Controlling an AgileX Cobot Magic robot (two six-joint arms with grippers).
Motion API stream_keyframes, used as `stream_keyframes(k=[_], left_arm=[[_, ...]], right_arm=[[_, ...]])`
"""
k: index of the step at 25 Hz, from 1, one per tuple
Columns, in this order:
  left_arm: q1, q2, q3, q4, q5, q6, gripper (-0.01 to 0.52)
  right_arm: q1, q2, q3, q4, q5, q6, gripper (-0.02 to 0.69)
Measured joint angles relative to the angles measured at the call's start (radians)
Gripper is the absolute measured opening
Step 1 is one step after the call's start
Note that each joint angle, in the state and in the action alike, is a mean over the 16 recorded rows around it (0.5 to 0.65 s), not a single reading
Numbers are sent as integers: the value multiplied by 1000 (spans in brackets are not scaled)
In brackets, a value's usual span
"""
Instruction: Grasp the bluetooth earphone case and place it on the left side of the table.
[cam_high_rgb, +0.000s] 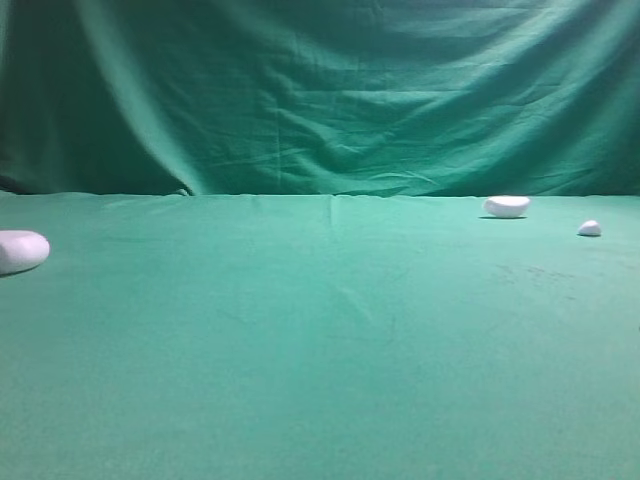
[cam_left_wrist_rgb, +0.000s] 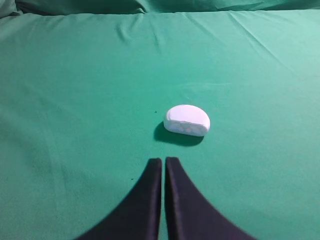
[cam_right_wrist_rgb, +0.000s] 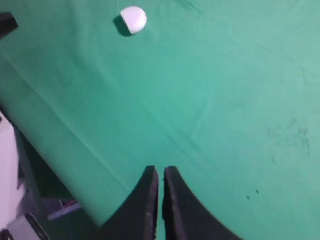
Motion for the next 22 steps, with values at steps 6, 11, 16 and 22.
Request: stream_keyframes(k=[6,11,16,22], left_arm=[[0,0,0,0,0,0,0],[0,0,0,0,0,0,0],[0,0,0,0,0,0,0],[0,0,0,0,0,0,0]], right_arm=[[-38,-155,139,-55,-108,-11,0],[-152,-292,298,-90,-275,-23,0],[-340,-449,490,-106,-451,-32,0],[-576,-636,707,-95,-591,-33,0]])
